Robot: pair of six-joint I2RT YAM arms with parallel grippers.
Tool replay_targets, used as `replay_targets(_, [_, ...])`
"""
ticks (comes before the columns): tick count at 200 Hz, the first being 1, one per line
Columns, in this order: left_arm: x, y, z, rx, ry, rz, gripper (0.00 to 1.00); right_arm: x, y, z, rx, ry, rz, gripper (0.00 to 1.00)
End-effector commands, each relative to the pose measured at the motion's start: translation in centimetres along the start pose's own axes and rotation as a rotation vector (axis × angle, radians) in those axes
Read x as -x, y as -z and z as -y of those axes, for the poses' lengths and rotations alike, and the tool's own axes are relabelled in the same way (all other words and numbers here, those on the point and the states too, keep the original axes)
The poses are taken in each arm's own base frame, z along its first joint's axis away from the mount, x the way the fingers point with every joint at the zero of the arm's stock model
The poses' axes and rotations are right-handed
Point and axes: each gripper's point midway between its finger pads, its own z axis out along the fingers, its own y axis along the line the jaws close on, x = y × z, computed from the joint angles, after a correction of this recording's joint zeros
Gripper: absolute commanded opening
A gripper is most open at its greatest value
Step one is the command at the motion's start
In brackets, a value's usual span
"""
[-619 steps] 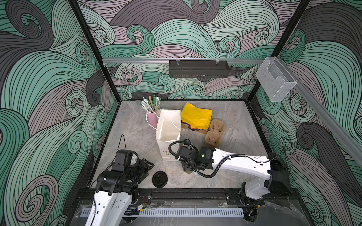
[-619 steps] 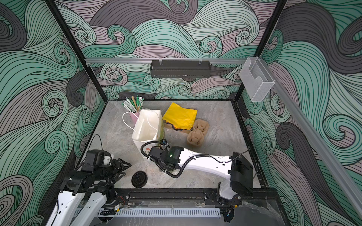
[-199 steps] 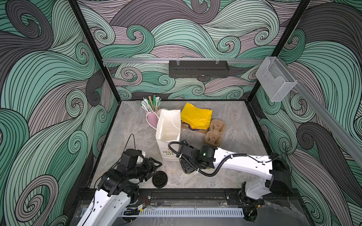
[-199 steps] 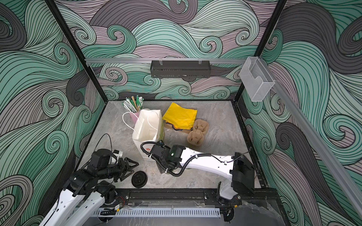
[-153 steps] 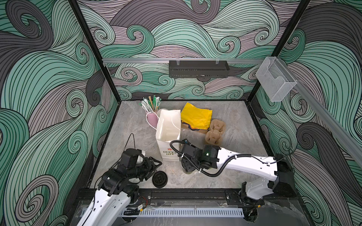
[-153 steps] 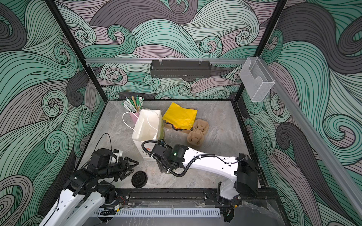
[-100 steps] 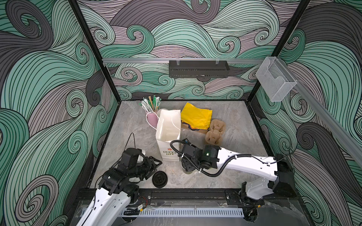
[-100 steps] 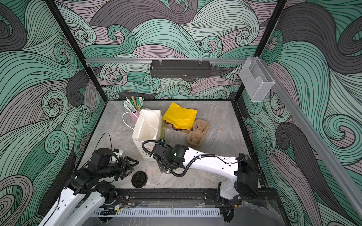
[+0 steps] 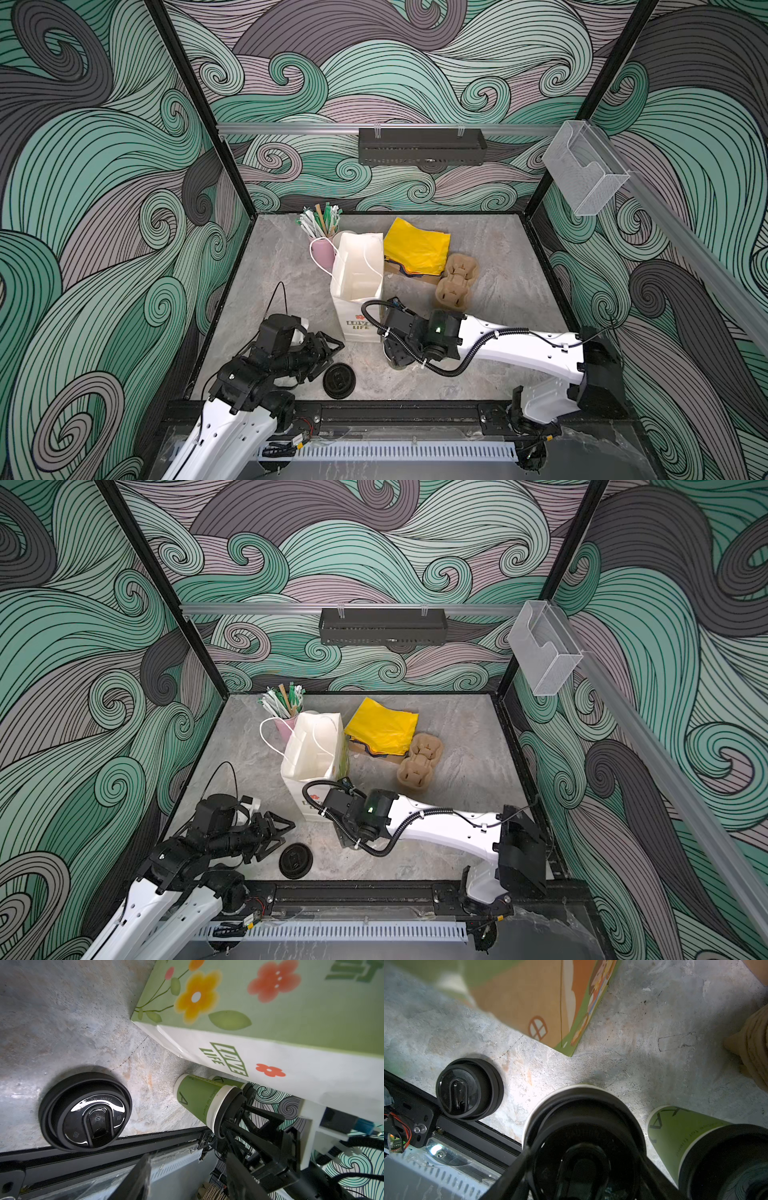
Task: Pack a coffee takeout order
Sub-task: Close the lid on the coffee cup.
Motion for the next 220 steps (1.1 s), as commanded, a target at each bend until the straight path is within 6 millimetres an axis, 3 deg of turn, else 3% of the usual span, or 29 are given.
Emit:
replay_targets(1, [0.2,-0.2,0.3,-0.002,-0.007,0.005,0.61,-0.2,-0.4,-0.1,0.011,-0.019,-0.008,0.72])
replay_targets(93, [0.2,-0.6,0.6,-0.004,-0.007,-0.009,0.61,-0.7,-0.9,-0.7,0.038,-0.013,-0.039,0.73])
replay_targets(150, [-0.2,-1.6,0.9,-0.009,-0.018,-0.021,0.6,-1.2,-0.4,-0.6,0.047,0.007,-0.054,0.77])
replay_targets(220, [-1.3,-3.6,1.9,-0.015,-0.058,-0.048,0.6,-2.2,-1.4,-0.5,0.033,0.035,-0.107,0.77])
